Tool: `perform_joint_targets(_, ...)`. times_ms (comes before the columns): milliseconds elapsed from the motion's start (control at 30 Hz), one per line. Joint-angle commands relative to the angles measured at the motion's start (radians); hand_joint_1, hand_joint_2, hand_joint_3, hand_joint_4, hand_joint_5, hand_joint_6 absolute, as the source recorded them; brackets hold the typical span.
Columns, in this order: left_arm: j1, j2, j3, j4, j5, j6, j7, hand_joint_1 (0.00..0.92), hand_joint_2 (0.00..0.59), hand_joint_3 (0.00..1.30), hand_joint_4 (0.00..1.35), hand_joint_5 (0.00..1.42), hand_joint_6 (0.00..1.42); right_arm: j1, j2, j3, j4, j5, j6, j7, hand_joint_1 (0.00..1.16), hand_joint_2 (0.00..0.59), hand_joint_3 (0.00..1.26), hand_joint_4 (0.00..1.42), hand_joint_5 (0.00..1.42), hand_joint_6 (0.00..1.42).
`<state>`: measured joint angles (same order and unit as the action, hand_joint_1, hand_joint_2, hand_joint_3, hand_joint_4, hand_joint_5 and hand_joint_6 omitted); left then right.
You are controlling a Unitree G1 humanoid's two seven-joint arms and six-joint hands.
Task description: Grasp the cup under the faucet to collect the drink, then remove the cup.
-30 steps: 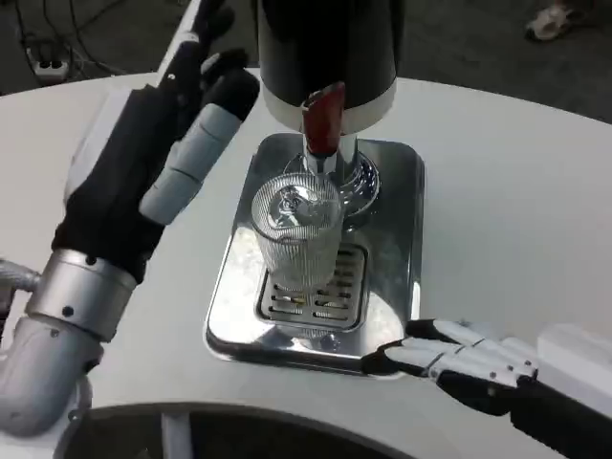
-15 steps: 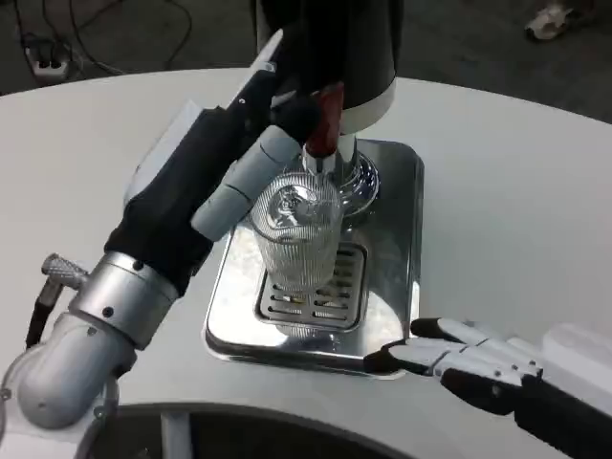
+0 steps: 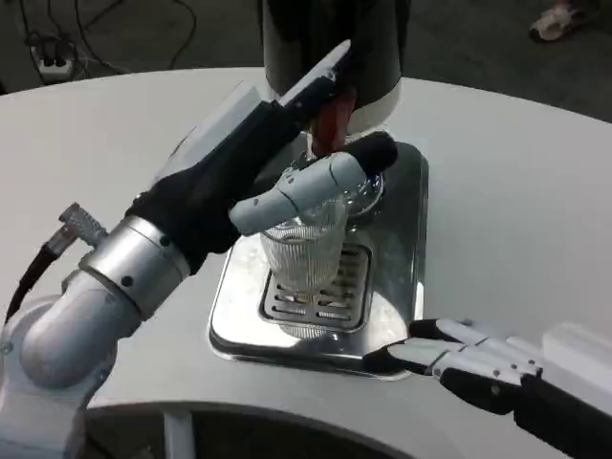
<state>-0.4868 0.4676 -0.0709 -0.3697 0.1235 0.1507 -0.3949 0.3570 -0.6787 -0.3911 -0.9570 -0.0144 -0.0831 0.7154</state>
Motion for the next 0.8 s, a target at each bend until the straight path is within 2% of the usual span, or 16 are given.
perform_joint_targets(33,-0.013,0.074,-0.038,-0.021,0.059,-0.040,-0.069,0.000,0.074,0.04,0.00,0.12,0.10,-0.003,0.002,0.003,-0.014,0.000,-0.002,-0.010,0.39,0.406,0.14,0.11,0.02,0.00)
perform_joint_targets(267,0.002,0.158,-0.040,-0.027,0.096,-0.071,-0.134,0.000,0.085,0.04,0.00,0.11,0.09,-0.015,0.011,0.038,-0.021,-0.025,0.018,-0.024,0.39,0.408,0.14,0.11,0.03,0.00)
perform_joint_targets(800,-0.005,0.196,-0.060,-0.014,0.104,-0.083,-0.160,0.000,0.107,0.02,0.00,0.11,0.05,-0.054,0.039,0.133,-0.019,-0.111,0.067,-0.073,0.48,0.411,0.15,0.14,0.05,0.00)
